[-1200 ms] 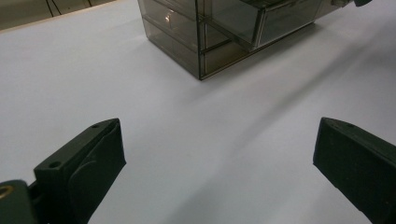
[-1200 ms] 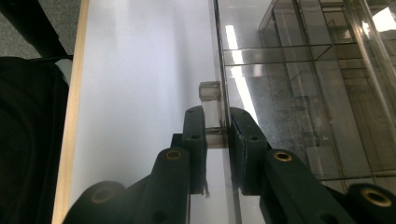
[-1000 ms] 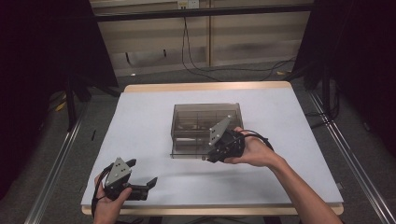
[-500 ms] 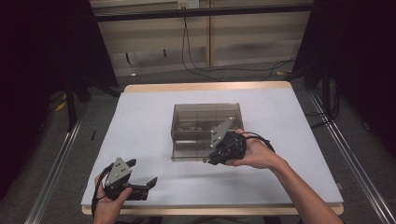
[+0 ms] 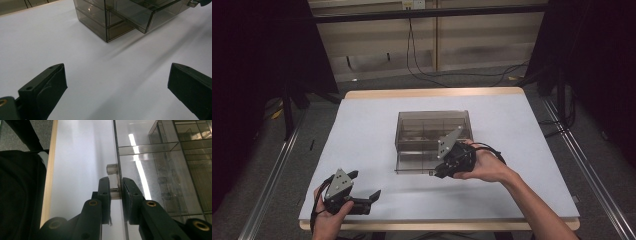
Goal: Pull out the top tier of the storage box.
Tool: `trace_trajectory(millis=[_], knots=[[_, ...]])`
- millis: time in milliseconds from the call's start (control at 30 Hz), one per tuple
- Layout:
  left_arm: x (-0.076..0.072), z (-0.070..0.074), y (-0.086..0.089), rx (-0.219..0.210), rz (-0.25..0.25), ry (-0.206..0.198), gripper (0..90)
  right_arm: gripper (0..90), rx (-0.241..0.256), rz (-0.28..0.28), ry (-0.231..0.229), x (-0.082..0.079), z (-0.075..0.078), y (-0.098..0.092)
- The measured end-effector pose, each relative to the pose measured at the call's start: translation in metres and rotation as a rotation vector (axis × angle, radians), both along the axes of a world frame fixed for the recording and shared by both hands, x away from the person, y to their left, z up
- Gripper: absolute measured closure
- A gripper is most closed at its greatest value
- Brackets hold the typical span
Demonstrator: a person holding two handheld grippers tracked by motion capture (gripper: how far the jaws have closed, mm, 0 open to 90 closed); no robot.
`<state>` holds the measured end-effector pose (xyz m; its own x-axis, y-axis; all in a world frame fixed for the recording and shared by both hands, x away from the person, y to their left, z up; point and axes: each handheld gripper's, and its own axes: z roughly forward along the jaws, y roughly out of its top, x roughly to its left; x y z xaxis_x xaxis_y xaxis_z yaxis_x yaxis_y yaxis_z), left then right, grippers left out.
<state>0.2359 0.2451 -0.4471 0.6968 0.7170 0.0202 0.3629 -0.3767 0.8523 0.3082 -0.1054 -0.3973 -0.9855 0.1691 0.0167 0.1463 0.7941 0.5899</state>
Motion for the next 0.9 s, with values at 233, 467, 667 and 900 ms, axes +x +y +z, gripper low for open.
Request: trace_trajectory(millis=[233, 467, 667, 900], knots=[[0.0, 0.0, 0.0, -0.005, 0.0, -0.002, 1.9, 74.6, 0.024, -0.005, 0.003, -0.001, 0.0, -0.002], [0.0, 0.0, 0.0, -0.007, 0.003, 0.002, 1.9, 54.4, 0.063, -0.049, -0.012, -0.002, 0.0, -0.01], [0.001, -0.001, 0.0, -0.004, 0.003, 0.0, 1.9, 41.3, 0.127, -0.096, -0.01, -0.004, -0.001, -0.022], [0.001, -0.001, 0.0, -0.004, 0.005, 0.002, 1.9, 28.3, 0.229, -0.184, -0.02, -0.005, 0.006, -0.038]])
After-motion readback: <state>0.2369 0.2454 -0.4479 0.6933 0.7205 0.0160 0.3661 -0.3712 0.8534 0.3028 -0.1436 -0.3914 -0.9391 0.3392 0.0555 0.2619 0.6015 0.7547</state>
